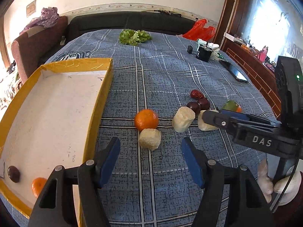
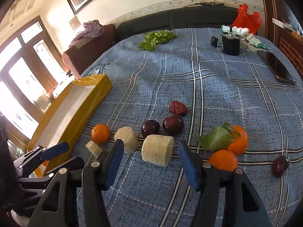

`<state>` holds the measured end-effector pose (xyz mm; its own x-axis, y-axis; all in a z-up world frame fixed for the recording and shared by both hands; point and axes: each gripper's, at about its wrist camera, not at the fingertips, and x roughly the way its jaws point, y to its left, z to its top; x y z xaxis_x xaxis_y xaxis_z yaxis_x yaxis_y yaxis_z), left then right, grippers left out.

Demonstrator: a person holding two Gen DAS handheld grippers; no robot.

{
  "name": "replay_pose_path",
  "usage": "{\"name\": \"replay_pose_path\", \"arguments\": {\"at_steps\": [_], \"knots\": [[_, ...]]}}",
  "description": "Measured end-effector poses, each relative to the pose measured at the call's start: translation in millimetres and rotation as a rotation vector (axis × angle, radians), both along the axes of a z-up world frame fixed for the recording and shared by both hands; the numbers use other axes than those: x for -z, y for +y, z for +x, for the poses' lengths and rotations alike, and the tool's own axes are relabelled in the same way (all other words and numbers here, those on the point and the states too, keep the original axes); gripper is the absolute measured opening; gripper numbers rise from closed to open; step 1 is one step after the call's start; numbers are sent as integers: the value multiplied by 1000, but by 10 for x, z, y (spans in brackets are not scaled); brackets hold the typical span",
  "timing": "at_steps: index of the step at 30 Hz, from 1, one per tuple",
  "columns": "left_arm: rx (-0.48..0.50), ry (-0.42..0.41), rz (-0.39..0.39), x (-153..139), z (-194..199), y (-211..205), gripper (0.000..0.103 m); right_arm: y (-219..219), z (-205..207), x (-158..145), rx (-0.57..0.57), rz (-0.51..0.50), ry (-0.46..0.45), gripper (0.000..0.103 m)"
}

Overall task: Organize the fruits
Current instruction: 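Grasp a beige cake piece with the left tool while the right tool grasps a white cylinder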

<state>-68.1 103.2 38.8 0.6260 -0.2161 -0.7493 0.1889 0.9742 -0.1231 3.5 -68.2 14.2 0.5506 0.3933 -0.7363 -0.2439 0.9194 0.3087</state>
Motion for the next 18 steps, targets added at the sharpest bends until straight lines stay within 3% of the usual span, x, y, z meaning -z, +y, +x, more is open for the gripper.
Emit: {"name": "replay_pose_path", "arguments": {"at_steps": [5, 10, 12, 14, 16, 18], "knots": [[40, -1, 46, 62, 131, -136, 61, 31, 76, 116, 4, -3, 23, 64], [37, 46, 67, 216, 275, -165, 44, 54, 71, 130, 5, -20, 4, 64], [27, 60, 79, 281, 295, -160, 31, 57, 70, 138, 5, -33, -3, 63], [21, 59, 72, 296, 297, -150, 29, 60, 64, 141, 5, -39, -8, 61], [14, 52, 66, 290, 286, -142, 29, 61, 67, 146, 7, -46, -11, 47], [8, 46, 64, 283, 272, -143, 29, 56, 81, 164, 9, -43, -3, 42]]}}
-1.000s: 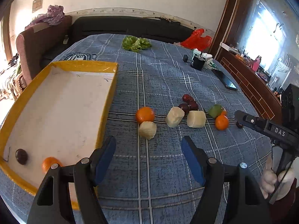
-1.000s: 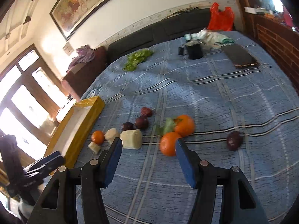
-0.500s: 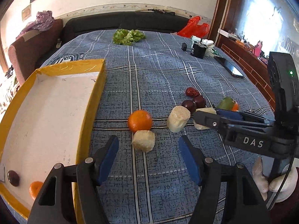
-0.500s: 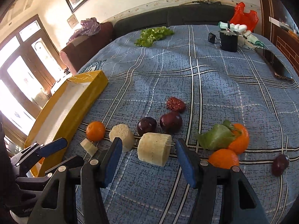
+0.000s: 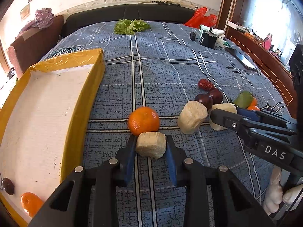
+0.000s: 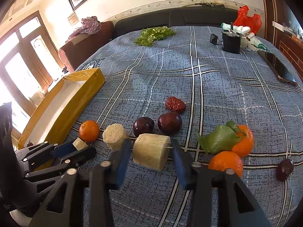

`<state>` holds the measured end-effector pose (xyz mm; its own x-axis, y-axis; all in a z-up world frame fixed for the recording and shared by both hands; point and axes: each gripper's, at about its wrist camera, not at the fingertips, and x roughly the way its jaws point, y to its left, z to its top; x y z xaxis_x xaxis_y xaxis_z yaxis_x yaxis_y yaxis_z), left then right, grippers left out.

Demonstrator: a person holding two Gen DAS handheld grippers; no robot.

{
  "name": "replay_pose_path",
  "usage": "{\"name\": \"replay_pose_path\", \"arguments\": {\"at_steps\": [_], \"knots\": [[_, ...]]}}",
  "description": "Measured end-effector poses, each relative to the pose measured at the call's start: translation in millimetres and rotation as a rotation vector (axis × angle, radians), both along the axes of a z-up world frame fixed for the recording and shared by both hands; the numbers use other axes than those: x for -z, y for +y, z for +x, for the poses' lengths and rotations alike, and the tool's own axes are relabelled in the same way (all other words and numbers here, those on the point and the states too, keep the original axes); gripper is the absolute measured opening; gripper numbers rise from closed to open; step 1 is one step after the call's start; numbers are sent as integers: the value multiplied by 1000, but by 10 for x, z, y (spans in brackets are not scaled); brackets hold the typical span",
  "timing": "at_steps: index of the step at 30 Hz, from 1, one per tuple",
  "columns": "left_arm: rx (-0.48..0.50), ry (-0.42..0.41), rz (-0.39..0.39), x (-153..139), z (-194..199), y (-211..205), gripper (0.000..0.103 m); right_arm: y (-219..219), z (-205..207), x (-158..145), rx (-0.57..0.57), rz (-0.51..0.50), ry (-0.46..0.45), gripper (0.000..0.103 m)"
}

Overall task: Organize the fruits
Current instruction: 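Grasp a beige cake piece with the left tool while the right tool grasps a white cylinder, then carry both pieces into the yellow tray and open both tools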

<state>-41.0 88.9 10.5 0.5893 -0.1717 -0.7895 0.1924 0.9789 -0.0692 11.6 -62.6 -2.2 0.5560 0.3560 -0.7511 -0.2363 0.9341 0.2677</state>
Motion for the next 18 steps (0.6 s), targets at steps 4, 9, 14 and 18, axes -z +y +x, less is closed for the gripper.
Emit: {"name": "replay_pose_path", "arguments": {"at_steps": [4, 9, 14, 18], "knots": [[-4, -21, -19, -85, -91, 20, 29, -9, -16, -3, 4, 5, -4, 41], [-28, -59, -76, -323, -285, 224, 30, -37, -132, -120, 23, 20, -22, 41], [-132, -114, -129, -608, -475, 777, 30, 77, -338, -448, -8, 59, -78, 41], [-259, -142, -125, -720, -564, 1301, 30, 511, -436, -734, -118, 79, -120, 41]]}}
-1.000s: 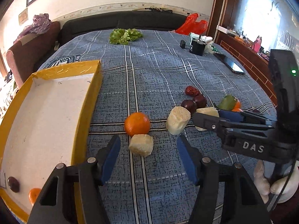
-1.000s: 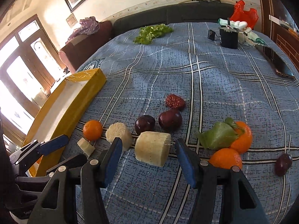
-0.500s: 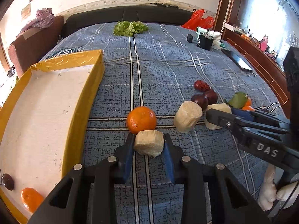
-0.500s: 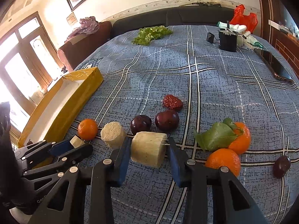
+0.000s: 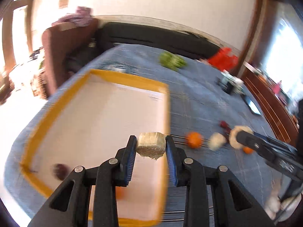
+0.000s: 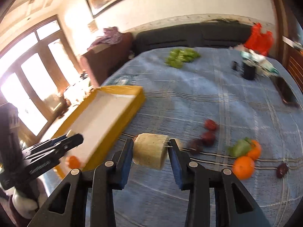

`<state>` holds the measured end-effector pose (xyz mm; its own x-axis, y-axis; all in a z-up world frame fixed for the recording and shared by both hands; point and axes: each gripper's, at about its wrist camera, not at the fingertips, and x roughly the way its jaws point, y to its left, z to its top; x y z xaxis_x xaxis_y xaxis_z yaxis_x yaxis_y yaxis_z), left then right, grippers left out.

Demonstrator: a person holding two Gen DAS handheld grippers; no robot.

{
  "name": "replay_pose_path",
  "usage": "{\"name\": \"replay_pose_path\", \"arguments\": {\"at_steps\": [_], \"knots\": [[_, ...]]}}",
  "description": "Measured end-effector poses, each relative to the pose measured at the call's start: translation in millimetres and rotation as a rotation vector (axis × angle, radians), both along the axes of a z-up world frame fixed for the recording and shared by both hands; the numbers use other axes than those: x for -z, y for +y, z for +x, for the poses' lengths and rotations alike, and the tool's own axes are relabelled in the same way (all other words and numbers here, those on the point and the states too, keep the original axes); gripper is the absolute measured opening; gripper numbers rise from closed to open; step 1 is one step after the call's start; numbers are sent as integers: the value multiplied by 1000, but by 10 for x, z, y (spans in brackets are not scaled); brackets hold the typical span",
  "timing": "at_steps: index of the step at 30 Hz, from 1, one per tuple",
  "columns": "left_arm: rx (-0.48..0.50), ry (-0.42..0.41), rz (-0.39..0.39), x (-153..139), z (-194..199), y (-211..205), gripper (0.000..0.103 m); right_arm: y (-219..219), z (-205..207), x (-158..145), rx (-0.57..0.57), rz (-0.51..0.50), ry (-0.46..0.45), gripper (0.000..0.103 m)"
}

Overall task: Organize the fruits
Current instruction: 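Carry both pieces into the yellow tray and open both tools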

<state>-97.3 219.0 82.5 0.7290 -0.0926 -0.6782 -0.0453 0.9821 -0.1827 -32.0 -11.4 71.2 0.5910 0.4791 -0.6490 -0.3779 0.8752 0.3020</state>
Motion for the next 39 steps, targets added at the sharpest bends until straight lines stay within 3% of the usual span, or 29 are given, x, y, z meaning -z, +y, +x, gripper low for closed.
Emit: {"name": "replay_pose_path", "arguments": {"at_steps": [4, 8, 14, 18, 22, 24, 31, 33, 39], "knots": [[-108, 17, 5, -3, 4, 499, 30, 580, 17, -84, -137, 28, 31, 42], [-195, 85, 18, 156, 140, 907, 30, 1199, 87, -14, -236, -6, 47, 42], [-246, 170, -18, 442, 334, 1286, 30, 1900, 247, 279, -316, -108, 106, 42], [-250, 173, -20, 484, 360, 1383, 30, 2119, 314, 479, -333, -157, 148, 42], [-235, 162, -36, 439, 355, 1345, 34, 2241, 371, 585, -351, -191, 167, 42], [-232, 149, -35, 391, 334, 1319, 48, 2279, 340, 579, -354, -205, 147, 42], [-268, 85, -66, 91, 119, 1260, 61, 2180, 294, 482, -359, -170, 129, 43], [-285, 57, -75, -24, 30, 1223, 69, 2094, 257, 392, -353, -157, 102, 46], [-272, -25, -120, -280, -195, 928, 78, 1593, 156, 128, -291, -93, 29, 56]]}}
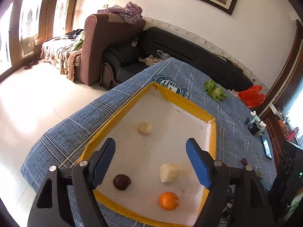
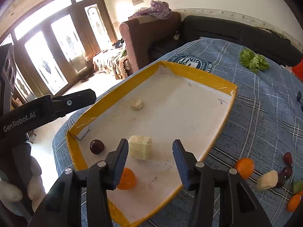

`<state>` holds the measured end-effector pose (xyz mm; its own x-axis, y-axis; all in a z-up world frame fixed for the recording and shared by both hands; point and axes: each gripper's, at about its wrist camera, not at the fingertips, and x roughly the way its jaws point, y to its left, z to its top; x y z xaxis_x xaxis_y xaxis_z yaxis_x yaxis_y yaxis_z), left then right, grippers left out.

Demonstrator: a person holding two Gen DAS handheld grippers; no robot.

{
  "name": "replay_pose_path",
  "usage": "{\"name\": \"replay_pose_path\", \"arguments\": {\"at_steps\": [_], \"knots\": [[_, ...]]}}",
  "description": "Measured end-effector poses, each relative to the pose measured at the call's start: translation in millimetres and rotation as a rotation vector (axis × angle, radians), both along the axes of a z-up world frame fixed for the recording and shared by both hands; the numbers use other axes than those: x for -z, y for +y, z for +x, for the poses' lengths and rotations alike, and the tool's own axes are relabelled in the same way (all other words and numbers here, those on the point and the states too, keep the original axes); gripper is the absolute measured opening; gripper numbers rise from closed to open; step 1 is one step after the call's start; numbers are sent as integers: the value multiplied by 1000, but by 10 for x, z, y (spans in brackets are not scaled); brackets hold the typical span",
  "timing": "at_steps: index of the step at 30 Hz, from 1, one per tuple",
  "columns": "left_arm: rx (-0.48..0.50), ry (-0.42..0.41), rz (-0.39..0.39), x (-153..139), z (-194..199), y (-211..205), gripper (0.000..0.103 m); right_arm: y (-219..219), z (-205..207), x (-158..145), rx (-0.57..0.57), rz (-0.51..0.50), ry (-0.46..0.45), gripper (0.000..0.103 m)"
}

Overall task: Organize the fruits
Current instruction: 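Carry both pieces into the yellow tray and open both tools, then grasp the round beige cake with the left tool while the right tool grasps an orange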

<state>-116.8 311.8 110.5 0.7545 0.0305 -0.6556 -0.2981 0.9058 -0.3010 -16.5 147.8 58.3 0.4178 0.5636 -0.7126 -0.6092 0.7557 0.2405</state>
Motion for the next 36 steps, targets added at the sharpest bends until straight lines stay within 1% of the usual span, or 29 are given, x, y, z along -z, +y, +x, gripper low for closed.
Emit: {"name": "replay_pose_path", "arguments": {"at_steps": [3, 5, 8, 11, 13, 15, 17, 19, 22, 27, 31, 34, 36], "knots": [[49, -32, 1, -90, -44, -246, 82, -408, 5, -75, 72, 27, -9, 56], [92, -45, -8, -113, -58, -411, 83, -740, 19, -124, 137, 40, -16, 56], [164, -46, -59, -54, -2, -619, 83, -1382, -10, -226, 266, 66, -35, 56], [219, -24, -76, 62, 61, -837, 83, -2131, -83, -271, 414, 84, -39, 57], [263, 8, -68, 153, 132, -1004, 83, -2564, -115, -265, 500, 84, -34, 57], [298, 24, -63, 216, 138, -1135, 83, -2957, -170, -227, 575, 82, -32, 57], [329, 29, -53, 259, 135, -1245, 83, -3248, -217, -168, 633, 81, -22, 57], [363, 26, -41, 287, 138, -1357, 83, -3456, -237, -71, 665, 99, 8, 57], [413, 31, -18, 315, 146, -1541, 83, -3449, -251, 61, 641, 120, 51, 58], [487, 34, 69, 368, 191, -1865, 83, -3111, -118, 296, 534, 89, 88, 58], [548, 44, 121, 439, 296, -2082, 83, -2930, 32, 462, 513, 51, 107, 59], [589, 52, 145, 490, 411, -2229, 83, -2885, 74, 545, 516, 30, 104, 59], [613, 58, 153, 533, 497, -2341, 83, -2894, 78, 574, 519, 34, 104, 59]]}}
